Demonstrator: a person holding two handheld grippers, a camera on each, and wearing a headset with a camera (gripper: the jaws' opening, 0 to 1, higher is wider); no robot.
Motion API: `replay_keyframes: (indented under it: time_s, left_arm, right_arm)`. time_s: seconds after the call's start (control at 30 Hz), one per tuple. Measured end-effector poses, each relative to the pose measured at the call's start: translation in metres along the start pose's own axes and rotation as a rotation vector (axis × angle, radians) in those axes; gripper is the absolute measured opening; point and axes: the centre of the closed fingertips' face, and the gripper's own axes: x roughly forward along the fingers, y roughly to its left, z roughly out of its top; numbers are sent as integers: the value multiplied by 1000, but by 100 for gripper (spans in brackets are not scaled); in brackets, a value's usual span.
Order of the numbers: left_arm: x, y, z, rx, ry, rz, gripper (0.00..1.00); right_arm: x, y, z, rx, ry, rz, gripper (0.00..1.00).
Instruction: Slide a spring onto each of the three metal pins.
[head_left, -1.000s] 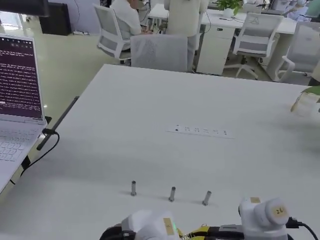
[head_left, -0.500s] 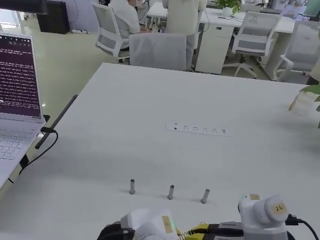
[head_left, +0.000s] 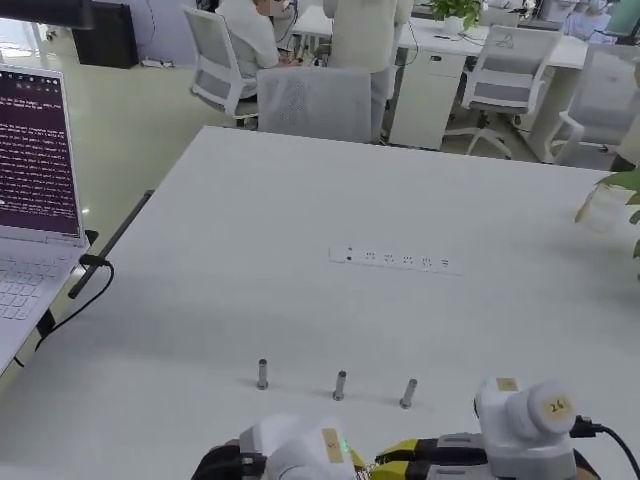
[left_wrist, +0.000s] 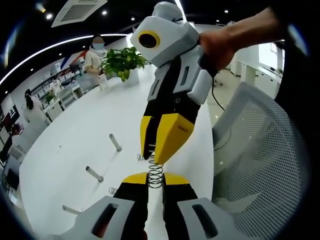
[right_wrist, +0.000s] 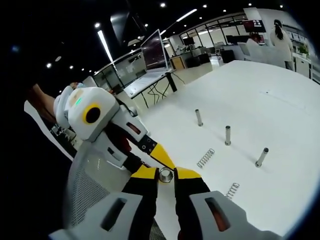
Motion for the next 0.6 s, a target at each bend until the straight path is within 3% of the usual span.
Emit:
replay_keyframes:
  time_s: [0.37, 0.6]
  left_arm:
    - [-2, -2, 7, -4, -24, -16, 2]
    - [-3, -2, 12, 1, -34, -22, 2]
  right_arm:
    - [-3, 5, -2, -81, 74, 33, 12]
    - [-4, 8, -4, -183, 136, 53, 12]
